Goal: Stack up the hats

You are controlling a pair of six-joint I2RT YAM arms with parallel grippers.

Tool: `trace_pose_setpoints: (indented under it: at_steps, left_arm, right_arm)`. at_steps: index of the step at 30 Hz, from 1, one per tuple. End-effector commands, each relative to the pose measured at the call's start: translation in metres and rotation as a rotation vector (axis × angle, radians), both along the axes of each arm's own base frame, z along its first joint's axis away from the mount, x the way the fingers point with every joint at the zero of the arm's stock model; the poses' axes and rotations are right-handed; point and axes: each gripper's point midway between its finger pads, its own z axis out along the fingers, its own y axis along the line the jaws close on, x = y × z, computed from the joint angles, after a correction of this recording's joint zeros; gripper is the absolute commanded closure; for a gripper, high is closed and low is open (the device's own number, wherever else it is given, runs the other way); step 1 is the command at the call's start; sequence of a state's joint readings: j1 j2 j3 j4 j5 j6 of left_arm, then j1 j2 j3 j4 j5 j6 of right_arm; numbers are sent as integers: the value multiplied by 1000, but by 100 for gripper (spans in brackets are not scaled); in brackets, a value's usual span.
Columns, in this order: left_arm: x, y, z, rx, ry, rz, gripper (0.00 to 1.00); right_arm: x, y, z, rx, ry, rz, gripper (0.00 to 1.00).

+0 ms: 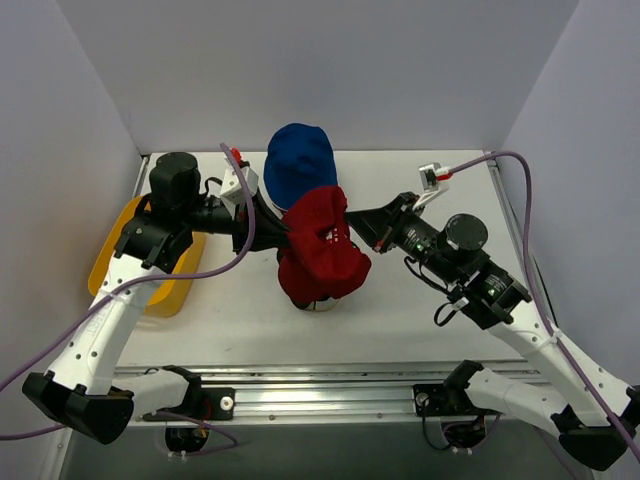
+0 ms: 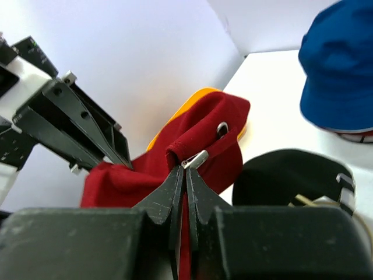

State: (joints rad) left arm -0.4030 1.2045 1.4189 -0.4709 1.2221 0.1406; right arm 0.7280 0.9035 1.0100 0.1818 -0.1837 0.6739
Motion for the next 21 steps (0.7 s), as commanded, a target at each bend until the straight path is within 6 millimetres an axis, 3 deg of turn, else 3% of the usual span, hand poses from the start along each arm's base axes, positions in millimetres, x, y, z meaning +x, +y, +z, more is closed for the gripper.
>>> trace_pose_setpoints:
  at_steps: [1,6,10,16,21]
  left_arm:
    - [15,12,0,63,-120,143,79]
    - [27,22,-12,115,-134,261,79]
    - [26,31,-20,124,-158,327,65]
    - [15,37,-5,69,-201,363,53]
    - [23,42,-10,84,-193,426,43]
  right_arm:
    - [15,0,28,-31,-107,-52,100]
    - [29,27,17,-79,-103,11,100]
    - [31,40,12,-70,-82,59,100]
    - [22,39,19,-26,-76,74,100]
    - [22,41,11,-26,-51,64,100]
